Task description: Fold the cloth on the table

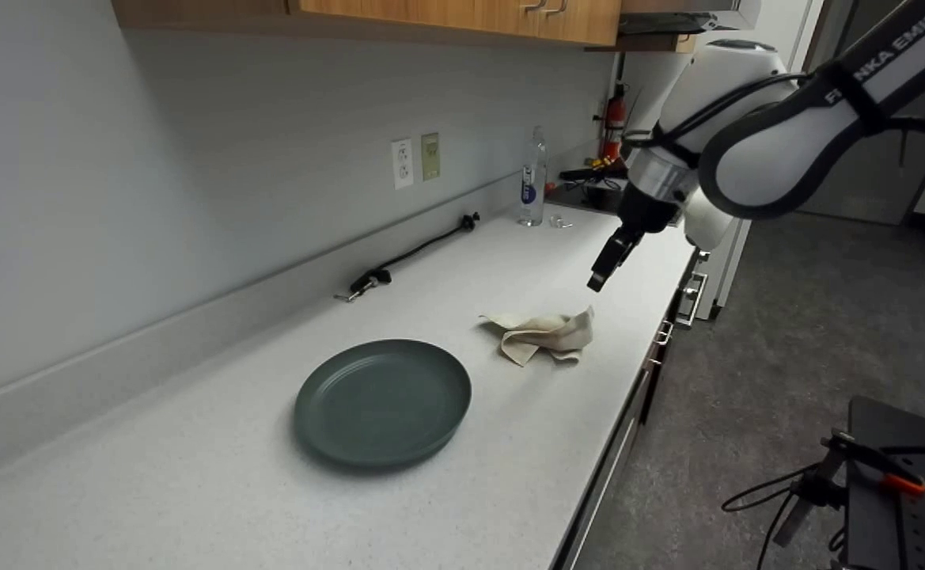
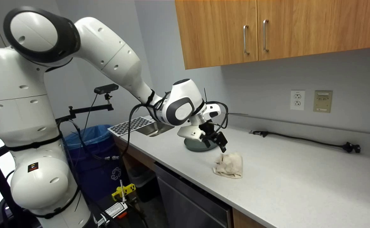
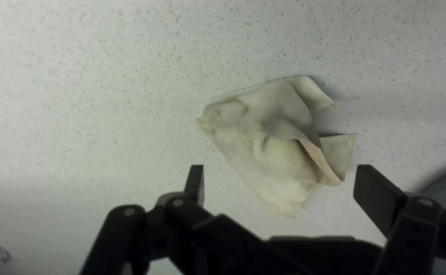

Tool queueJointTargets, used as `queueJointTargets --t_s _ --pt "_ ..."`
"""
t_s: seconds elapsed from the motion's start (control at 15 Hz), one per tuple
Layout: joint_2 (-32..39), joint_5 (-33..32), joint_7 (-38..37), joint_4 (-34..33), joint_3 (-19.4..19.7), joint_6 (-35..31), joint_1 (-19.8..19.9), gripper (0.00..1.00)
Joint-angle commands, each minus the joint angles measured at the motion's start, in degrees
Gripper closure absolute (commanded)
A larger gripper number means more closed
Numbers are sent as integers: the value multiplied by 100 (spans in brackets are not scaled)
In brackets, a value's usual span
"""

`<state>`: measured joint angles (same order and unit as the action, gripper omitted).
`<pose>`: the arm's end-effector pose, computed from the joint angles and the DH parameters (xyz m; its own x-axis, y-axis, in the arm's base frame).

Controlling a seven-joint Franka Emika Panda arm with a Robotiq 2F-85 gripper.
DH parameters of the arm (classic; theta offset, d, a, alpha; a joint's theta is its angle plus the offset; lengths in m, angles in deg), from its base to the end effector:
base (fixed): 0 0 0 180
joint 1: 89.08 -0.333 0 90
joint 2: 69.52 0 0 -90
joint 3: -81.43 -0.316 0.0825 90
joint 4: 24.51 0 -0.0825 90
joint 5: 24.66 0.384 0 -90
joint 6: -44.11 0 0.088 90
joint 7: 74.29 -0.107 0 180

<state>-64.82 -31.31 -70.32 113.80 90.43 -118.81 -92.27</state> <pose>0.5219 -0.0469 0.3137 0.9399 0.0892 0.3296 0.0572 -0.9928 0.1056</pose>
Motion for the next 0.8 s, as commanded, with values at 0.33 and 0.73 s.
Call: queueJointTargets --t_s 0.33,0.73 --pt "-1272 801 1377 -179 -485 787 131 0" --pt "-1242 842 1369 -189 -504 558 148 0"
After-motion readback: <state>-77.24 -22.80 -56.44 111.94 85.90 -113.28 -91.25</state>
